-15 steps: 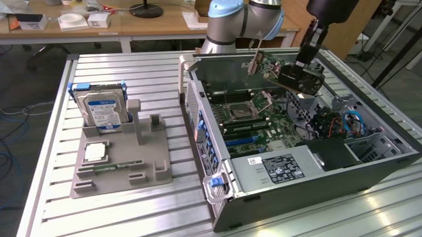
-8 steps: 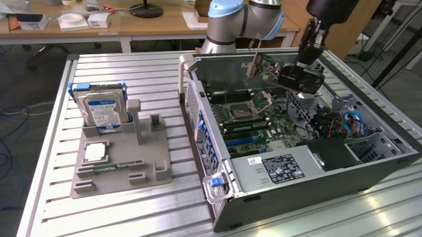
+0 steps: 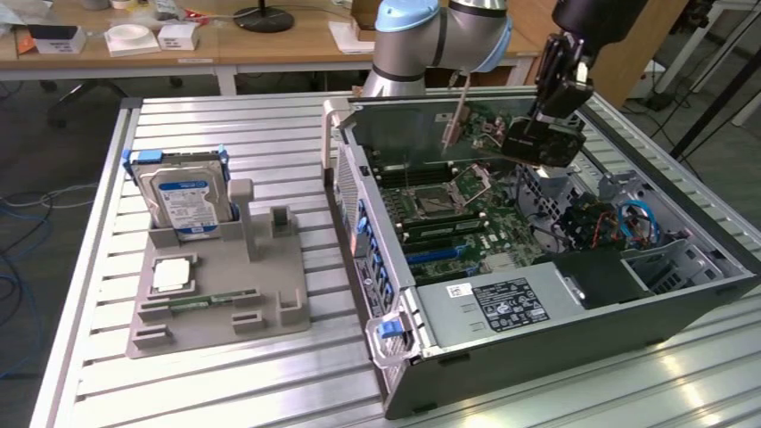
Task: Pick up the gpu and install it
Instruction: 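Pick up the gpu and move the gpu toward the slot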
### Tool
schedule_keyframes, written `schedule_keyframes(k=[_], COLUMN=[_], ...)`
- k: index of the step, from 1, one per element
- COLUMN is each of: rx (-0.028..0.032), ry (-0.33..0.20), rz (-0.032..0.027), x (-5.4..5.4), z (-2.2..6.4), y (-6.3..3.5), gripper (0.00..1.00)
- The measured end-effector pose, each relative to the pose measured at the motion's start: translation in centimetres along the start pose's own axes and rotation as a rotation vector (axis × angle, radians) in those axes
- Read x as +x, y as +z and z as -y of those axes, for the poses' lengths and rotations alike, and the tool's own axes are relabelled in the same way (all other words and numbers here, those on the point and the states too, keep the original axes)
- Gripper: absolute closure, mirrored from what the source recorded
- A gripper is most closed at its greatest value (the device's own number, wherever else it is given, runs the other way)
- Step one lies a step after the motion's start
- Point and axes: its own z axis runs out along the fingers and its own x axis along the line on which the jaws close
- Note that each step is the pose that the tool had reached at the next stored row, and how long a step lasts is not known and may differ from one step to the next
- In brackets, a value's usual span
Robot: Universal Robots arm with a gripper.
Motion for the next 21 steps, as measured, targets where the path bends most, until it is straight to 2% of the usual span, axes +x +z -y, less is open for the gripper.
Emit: schedule_keyframes(k=[21], rx=[-0.0014], ry=[-0.376], rz=[-0.0152], x=[0.0], z=[0.01], y=[0.19], gripper=[0.74])
